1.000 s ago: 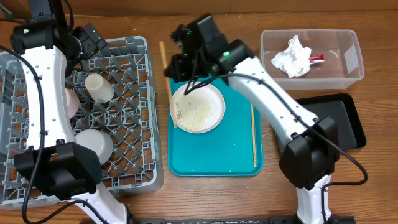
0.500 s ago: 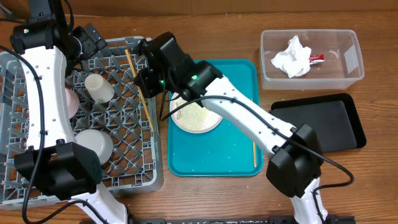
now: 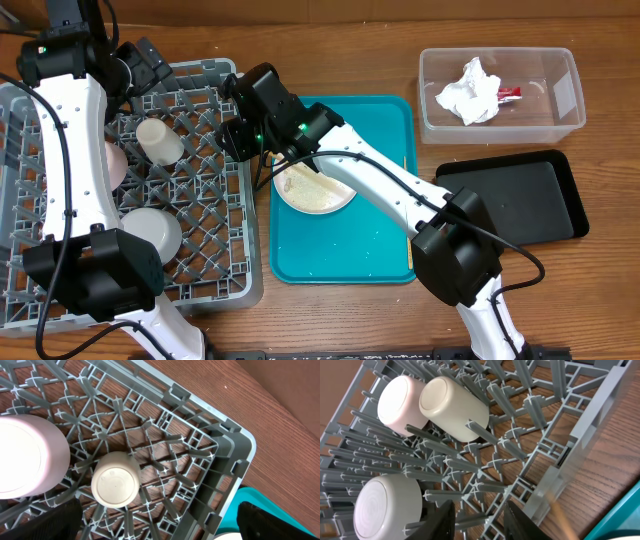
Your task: Sort waste into correct bins and load items into the dishwasher
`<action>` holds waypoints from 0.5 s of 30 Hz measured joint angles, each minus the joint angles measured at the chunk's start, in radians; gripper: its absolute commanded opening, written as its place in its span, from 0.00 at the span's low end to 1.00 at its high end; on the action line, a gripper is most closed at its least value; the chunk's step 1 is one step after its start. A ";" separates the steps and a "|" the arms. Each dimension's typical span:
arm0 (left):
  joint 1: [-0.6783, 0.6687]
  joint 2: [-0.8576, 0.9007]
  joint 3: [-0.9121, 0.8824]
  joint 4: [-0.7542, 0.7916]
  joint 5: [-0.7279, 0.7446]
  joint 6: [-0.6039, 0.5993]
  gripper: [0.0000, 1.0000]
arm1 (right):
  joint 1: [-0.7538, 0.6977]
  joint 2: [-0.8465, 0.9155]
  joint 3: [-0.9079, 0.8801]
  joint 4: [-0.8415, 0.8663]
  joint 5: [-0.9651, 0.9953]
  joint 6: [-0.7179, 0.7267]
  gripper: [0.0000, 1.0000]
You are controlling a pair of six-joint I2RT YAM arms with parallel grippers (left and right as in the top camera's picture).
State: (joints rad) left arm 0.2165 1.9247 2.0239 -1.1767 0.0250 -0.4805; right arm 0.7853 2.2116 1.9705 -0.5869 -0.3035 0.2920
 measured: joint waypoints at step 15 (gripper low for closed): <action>0.000 0.000 0.000 0.000 0.000 0.000 1.00 | -0.064 -0.002 0.062 -0.156 0.143 0.018 0.47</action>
State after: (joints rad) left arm 0.2165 1.9244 2.0239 -1.1767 0.0250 -0.4805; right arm 0.7208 2.2093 2.0323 -0.7429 -0.1608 0.3099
